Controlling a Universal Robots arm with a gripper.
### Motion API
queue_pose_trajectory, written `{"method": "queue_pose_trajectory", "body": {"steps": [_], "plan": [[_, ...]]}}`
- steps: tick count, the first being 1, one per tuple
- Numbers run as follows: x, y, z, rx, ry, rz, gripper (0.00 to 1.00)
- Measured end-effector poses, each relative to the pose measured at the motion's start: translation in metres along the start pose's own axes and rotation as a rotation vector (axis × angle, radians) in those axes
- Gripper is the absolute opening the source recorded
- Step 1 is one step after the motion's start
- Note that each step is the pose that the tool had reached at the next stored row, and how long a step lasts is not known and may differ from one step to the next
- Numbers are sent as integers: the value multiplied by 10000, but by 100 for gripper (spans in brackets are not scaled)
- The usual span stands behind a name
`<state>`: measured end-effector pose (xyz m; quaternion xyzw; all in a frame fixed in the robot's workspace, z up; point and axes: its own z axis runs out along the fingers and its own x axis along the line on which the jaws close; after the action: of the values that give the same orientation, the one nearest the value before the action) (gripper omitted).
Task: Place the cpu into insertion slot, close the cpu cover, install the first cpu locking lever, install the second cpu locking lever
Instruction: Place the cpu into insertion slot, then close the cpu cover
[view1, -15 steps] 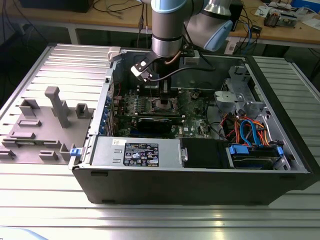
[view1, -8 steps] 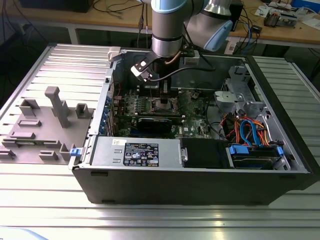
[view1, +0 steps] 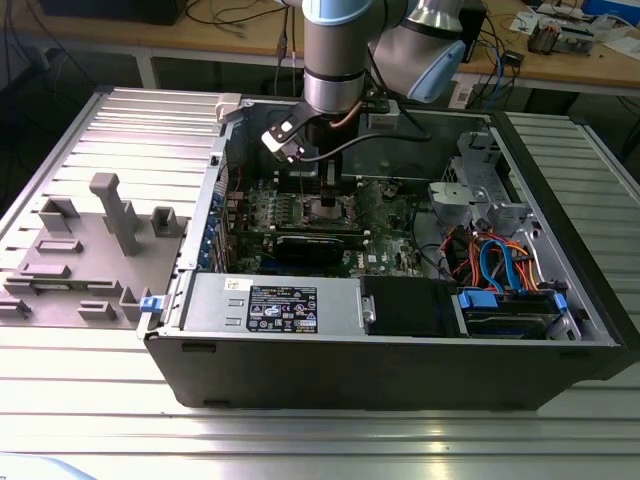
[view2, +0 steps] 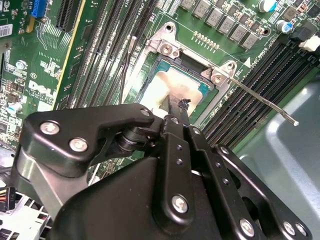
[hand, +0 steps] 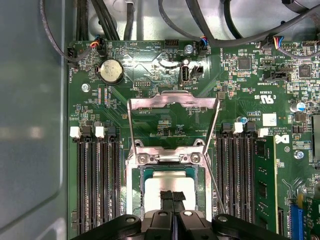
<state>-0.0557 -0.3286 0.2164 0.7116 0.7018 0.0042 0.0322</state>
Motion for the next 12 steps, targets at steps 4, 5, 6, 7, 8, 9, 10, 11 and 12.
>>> {"method": "queue_pose_trajectory", "body": {"steps": [4, 5, 6, 7, 8, 9, 10, 11, 12], "plan": [[-1, 0, -8, 2, -3, 0, 11], [-1, 0, -10, 2, -3, 0, 11], [-1, 0, -14, 2, -2, 0, 11], [-2, 0, -21, 3, -5, 0, 11], [-2, 1, -26, 3, -4, 0, 11], [-2, 1, -31, 2, -3, 0, 11], [-2, 2, -39, 2, -2, 0, 11], [-2, 2, -44, 2, -2, 0, 11], [-1, 2, -44, 0, 2, 0, 11]]}}
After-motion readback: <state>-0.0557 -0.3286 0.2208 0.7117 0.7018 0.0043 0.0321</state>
